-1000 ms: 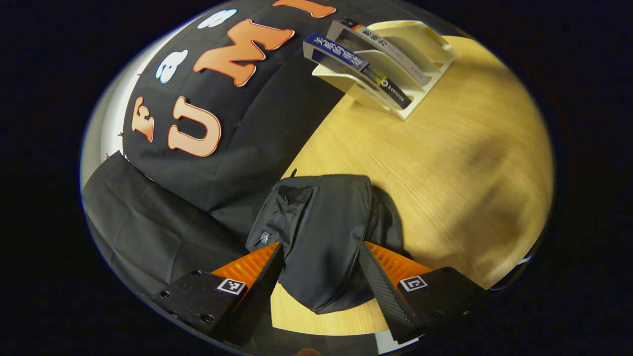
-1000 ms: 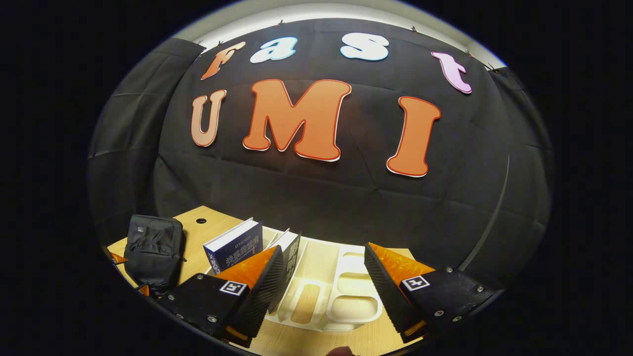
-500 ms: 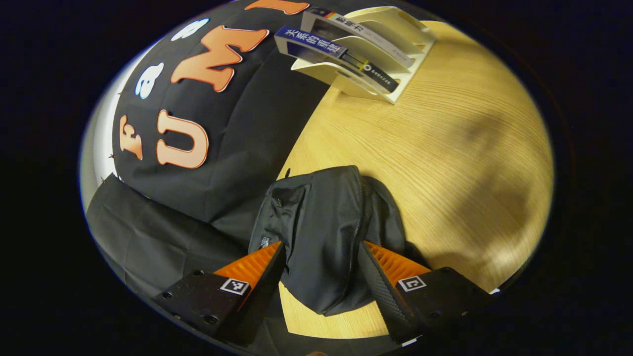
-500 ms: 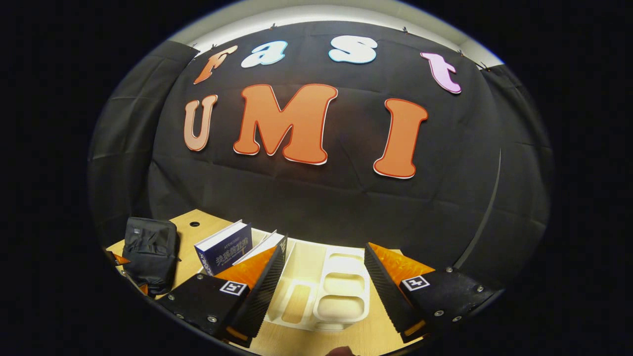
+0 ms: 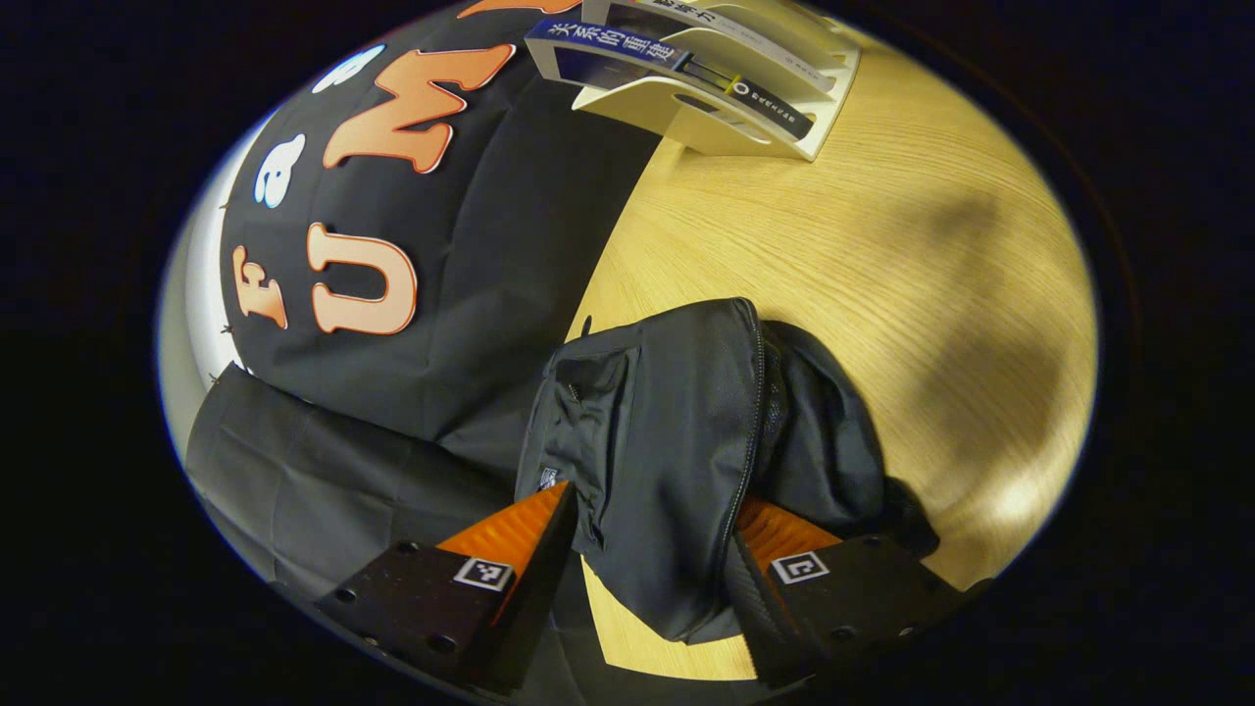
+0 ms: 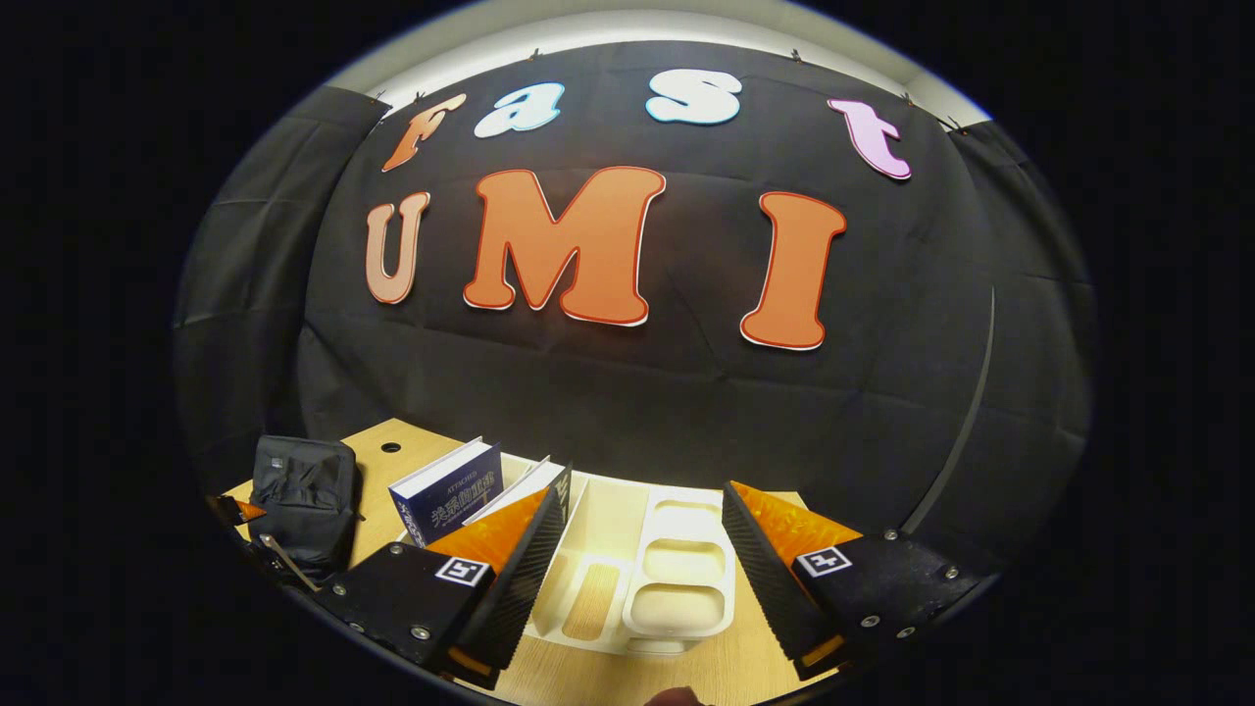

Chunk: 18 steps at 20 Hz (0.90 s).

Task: Open the schoolbag, grab two books from the bookshelf and put them into the schoolbag.

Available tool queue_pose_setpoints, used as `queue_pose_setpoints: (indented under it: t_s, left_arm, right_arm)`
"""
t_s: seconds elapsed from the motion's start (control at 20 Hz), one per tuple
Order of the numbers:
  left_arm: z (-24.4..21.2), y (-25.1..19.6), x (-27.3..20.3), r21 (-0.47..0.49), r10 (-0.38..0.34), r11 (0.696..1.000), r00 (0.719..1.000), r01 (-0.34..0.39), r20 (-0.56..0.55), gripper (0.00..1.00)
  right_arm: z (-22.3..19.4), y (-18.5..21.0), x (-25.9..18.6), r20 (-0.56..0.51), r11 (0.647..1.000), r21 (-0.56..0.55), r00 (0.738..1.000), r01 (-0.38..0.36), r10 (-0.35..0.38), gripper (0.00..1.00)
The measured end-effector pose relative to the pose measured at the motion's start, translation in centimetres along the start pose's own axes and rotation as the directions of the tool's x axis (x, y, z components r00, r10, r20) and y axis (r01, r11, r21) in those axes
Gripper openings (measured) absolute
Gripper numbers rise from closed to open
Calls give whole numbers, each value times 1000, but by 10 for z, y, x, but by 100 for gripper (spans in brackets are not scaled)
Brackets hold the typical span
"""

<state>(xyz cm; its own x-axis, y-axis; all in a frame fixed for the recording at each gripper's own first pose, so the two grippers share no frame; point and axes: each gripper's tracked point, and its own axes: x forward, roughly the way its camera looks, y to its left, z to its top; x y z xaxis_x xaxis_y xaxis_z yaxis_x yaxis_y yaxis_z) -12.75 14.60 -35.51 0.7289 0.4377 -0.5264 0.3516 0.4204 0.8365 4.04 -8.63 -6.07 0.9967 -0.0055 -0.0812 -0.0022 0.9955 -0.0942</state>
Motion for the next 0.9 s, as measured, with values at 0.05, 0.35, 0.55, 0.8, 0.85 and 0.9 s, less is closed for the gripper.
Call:
queue_pose_setpoints:
  t_s: [0.05, 0.35, 0.55, 0.8, 0.85, 0.9]
  left_arm:
    - [2, 1, 3, -6, -16, 1000, 1000, 16, 2, 77]
    - [13, 31, 4, -98, -189, 977, 982, 190, 18, 13]
    - [16, 59, 5, -157, -357, 919, 932, 362, 57, 7]
    - [17, 102, 7, -196, -515, 823, 846, 533, 135, 6]
    - [18, 111, 11, -189, -528, 814, 836, 549, 152, 6]
    - [15, 120, 11, -176, -546, 804, 823, 568, 158, 6]
  right_arm:
    - [1, 1, -2, -1, 1000, -3, 1000, -3, 3, 98]
    - [-2, 20, -4, -41, 999, -18, 999, -34, 33, 98]
    - [0, 48, -3, -90, 999, -37, 996, -27, 23, 98]
    - [6, 88, 2, -176, 998, -24, 983, 51, -54, 98]
    - [9, 96, 4, -193, 998, -22, 979, 59, -63, 98]
    - [11, 104, 5, -210, 998, -21, 975, 63, -66, 98]
